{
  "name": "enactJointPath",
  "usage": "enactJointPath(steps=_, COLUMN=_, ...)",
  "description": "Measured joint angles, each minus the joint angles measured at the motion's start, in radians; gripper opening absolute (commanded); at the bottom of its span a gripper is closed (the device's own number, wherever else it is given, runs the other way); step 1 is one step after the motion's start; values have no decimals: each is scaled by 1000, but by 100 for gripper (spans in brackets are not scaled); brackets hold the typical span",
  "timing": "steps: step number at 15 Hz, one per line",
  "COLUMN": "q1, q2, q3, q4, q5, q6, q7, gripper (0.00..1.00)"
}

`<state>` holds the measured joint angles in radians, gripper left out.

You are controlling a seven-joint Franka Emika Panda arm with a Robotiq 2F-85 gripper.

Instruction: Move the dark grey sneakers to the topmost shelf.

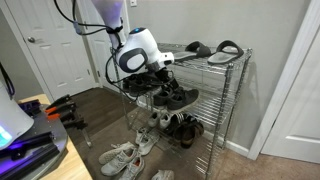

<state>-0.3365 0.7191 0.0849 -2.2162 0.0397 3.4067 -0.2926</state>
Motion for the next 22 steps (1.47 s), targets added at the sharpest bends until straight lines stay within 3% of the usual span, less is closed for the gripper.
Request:
enactJointPath(steps=6, q1=7, q2=23, q3=-40, q4=17, q5=-192, q6=-3, q7=6, gripper=100)
enactJointPath(steps=11, q1=-50, q2=26, q3=3, q4=22, q5=-342, q6=-88, q7=5, gripper=100)
enactJointPath(steps=22, q1=-48, q2=29, q3=4, q4=28, q5=-344, q6=-92, q7=5, gripper=100)
